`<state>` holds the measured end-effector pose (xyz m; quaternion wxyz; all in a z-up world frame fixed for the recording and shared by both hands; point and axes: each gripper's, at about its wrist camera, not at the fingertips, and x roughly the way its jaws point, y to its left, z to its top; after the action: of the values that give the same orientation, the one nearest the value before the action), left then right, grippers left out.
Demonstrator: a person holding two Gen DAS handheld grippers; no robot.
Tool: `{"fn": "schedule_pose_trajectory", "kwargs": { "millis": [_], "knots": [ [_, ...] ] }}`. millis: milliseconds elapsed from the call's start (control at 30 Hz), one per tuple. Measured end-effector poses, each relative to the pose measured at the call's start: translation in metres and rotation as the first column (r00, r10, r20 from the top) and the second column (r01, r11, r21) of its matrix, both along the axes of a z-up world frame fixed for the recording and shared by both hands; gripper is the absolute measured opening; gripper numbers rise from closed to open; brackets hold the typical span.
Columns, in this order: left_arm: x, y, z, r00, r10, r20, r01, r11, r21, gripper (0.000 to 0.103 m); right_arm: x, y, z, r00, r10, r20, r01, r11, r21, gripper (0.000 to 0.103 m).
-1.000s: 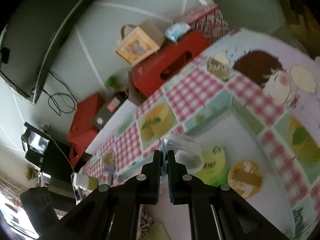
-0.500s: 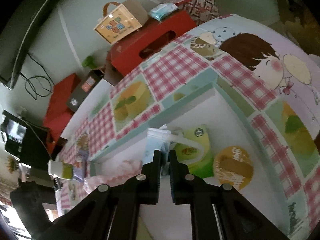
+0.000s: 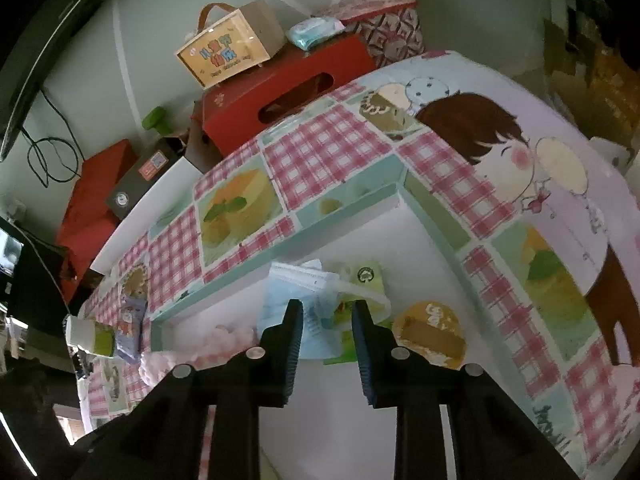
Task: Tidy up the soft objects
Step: 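Open the right tool to drop the mask while the left tool releases the pink towel, then move both open tools back toward the pile of soft items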
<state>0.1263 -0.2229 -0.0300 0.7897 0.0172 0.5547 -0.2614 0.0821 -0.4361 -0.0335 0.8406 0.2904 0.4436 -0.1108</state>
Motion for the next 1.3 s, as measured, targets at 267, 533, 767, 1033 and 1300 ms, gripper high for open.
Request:
{"fn": "schedule_pose_trajectory", "kwargs": {
  "millis": [267, 533, 767, 1033, 1300],
  "knots": [
    [0.002, 0.012, 0.017, 0.998, 0.042, 0.038, -0.042, 0.999, -0.003, 0.065, 0.001, 0.009, 0.01, 1.0, 0.006, -0.014, -0.007, 0.997, -0.082, 0.064],
    [0.013, 0.031, 0.022, 0.988, 0.131, 0.085, -0.132, 0.991, 0.004, 0.089, 0.005, 0.015, 0.006, 0.998, 0.009, -0.064, -0.018, 0.991, -0.133, 0.085],
    [0.022, 0.047, 0.018, 0.971, 0.21, 0.112, -0.214, 0.977, 0.024, 0.101, 0.006, 0.022, 0.007, 0.997, 0.021, -0.077, -0.037, 0.975, -0.219, 0.103],
    [0.026, 0.057, 0.016, 0.962, 0.252, 0.102, -0.253, 0.967, -0.004, 0.101, 0.008, 0.021, 0.004, 0.996, 0.008, -0.092, -0.028, 0.975, -0.219, 0.103],
    [0.026, 0.057, 0.016, 0.96, 0.258, 0.109, -0.258, 0.966, -0.012, 0.101, 0.008, 0.022, 0.003, 0.996, 0.001, -0.091, -0.021, 0.975, -0.223, 0.103]
  ]
}}
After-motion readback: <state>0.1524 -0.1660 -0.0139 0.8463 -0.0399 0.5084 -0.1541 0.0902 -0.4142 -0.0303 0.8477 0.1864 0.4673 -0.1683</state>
